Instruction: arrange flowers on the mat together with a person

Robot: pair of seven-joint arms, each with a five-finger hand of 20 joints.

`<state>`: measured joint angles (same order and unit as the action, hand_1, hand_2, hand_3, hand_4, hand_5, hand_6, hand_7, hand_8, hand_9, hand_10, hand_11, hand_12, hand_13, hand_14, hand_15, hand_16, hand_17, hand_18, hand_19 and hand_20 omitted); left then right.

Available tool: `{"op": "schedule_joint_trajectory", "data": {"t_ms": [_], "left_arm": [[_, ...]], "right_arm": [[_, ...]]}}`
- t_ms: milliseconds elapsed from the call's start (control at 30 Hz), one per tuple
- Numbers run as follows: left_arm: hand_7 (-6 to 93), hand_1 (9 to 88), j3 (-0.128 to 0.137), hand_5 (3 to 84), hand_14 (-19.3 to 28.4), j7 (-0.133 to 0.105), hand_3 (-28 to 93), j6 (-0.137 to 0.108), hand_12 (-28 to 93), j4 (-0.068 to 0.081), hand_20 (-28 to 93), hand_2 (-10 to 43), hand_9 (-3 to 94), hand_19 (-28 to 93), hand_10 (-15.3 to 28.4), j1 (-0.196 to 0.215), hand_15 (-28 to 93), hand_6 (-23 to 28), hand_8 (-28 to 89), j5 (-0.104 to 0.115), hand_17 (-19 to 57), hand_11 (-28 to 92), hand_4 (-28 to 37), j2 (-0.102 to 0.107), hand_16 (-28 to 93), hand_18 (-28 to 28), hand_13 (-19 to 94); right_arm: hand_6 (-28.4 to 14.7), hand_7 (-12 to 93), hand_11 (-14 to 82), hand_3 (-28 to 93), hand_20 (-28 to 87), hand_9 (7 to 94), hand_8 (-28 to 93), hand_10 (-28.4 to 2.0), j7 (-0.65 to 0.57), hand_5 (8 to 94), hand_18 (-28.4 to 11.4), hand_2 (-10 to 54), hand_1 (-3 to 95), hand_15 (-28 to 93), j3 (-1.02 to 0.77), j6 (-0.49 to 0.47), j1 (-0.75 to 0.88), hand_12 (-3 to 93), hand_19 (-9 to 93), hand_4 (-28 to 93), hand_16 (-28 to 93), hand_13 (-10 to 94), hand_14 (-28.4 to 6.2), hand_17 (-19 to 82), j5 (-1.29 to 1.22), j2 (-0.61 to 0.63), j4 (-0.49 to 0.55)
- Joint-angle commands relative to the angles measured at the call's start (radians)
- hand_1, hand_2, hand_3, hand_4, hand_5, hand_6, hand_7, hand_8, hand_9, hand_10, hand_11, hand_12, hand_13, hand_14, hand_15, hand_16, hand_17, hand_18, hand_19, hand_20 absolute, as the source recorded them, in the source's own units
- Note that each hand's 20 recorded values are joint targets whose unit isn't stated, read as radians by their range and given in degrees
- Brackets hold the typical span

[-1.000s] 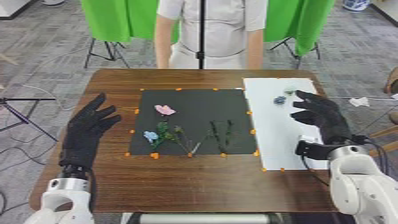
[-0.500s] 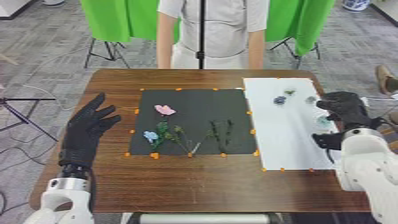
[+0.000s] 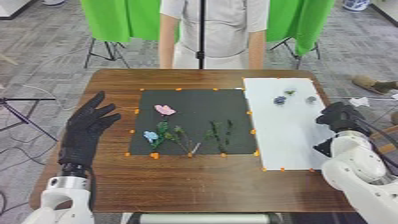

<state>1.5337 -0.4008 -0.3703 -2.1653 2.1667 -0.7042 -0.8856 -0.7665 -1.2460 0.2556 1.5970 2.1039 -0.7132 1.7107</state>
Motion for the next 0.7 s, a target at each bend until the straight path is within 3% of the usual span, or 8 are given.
{"op": "schedule_joint_trajectory", "data": {"t_ms": [33, 100, 167, 267, 300, 367, 467, 700], "left_arm": [[11.4, 25.9, -0.007, 37.0, 27.7, -0.006, 79, -0.009, 10, 0.004, 26, 5.9, 37.4, 54, 18.3, -0.001, 56, 5.6, -9, 0.01, -6.2, 24, -25.8, 0.001, -9, 27.0, 29], [11.4, 25.9, -0.007, 36.9, 27.7, -0.007, 79, -0.009, 10, 0.007, 26, 5.9, 37.4, 54, 18.2, -0.002, 56, 5.6, -9, 0.016, -6.2, 24, -25.8, -0.002, -9, 27.0, 29], [11.4, 25.9, -0.008, 36.9, 27.7, -0.015, 79, -0.015, 10, 0.007, 26, 6.0, 37.4, 54, 18.2, 0.002, 56, 5.6, -9, 0.022, -6.2, 24, -25.8, 0.001, -9, 27.0, 29], [11.5, 25.8, -0.004, 36.9, 27.7, -0.008, 79, -0.011, 10, 0.009, 26, 5.9, 37.4, 54, 18.2, 0.003, 56, 5.5, -9, 0.02, -6.2, 24, -25.7, -0.003, -9, 27.0, 29], [11.5, 25.9, -0.007, 36.9, 27.7, -0.016, 79, -0.014, 10, 0.009, 26, 5.9, 37.4, 54, 18.2, 0.002, 56, 5.6, -9, 0.023, -6.2, 24, -25.7, 0.002, -9, 27.0, 29], [11.6, 25.9, -0.005, 36.9, 27.7, -0.012, 79, -0.011, 10, 0.01, 26, 5.9, 37.4, 54, 18.2, -0.002, 56, 5.5, -9, 0.02, -6.2, 24, -25.7, -0.002, -9, 27.0, 29], [11.5, 25.9, 0.0, 36.9, 27.6, -0.005, 79, -0.006, 10, 0.01, 26, 5.9, 37.3, 54, 18.2, -0.004, 56, 5.5, -9, 0.015, -6.2, 24, -25.7, -0.006, -9, 27.0, 29], [11.6, 25.9, 0.008, 36.8, 27.6, 0.001, 79, -0.008, 10, 0.006, 26, 5.9, 37.4, 54, 18.2, 0.005, 56, 5.5, -9, 0.012, -6.2, 24, -25.7, -0.009, -9, 27.0, 29]], "right_arm": [[3.2, 25, 19.7, 79, 20, 56.0, -16, -13.7, -0.018, 58.5, -26.1, -9.5, 44.1, 57, 0.08, -0.015, -0.072, 14.1, 71, -27, 10, 58, -11.7, 23, 0.065, 0.004, -0.056], [3.6, 25, 19.5, 79, 18, 57.4, -16, -13.1, -0.018, 60.4, -25.7, -9.5, 45.6, 53, 0.113, -0.005, -0.09, 13.9, 70, -27, 9, 60, -11.1, 25, 0.084, 0.005, -0.075], [3.5, 26, 19.8, 75, 16, 59.9, -8, -12.0, -0.011, 63.5, -24.6, -9.5, 50.3, 44, 0.15, 0.003, -0.11, 14.0, 70, -28, 19, 63, -9.0, 26, 0.119, 0.004, -0.096], [3.3, 26, 20.1, 69, 16, 64.1, -5, -11.5, -0.016, 68.2, -23.3, -9.5, 55.6, 38, 0.182, 0.021, -0.119, 14.1, 70, -28, 25, 67, -6.6, 28, 0.153, 0.001, -0.113], [3.5, 26, 19.8, 67, 16, 65.7, -4, -11.2, -0.016, 70.4, -22.3, -9.5, 57.5, 35, 0.192, 0.029, -0.124, 14.8, 71, -28, 27, 69, -5.6, 29, 0.167, -0.001, -0.12], [3.7, 25, 14.5, 66, 15, 71.1, -3, -9.9, -0.016, 74.3, -19.0, -9.5, 60.6, 32, 0.201, 0.047, -0.125, 20.8, 71, -28, 30, 72, -4.0, 31, 0.184, -0.004, -0.131], [3.4, 23, 7.4, 64, 14, 81.0, 1, -7.9, -0.024, 81.6, -9.0, -9.5, 64.8, 28, 0.209, 0.084, -0.123, 29.7, 74, -28, 34, 79, -1.4, 36, 0.195, -0.007, -0.14], [3.1, 23, 7.5, 63, -8, 84.1, 3, -6.1, -0.042, 84.6, 0.2, -9.5, 68.5, 25, 0.145, 0.16, -0.08, 30.9, 93, -28, 38, 83, 0.8, 37, 0.247, -0.031, -0.079]]}}
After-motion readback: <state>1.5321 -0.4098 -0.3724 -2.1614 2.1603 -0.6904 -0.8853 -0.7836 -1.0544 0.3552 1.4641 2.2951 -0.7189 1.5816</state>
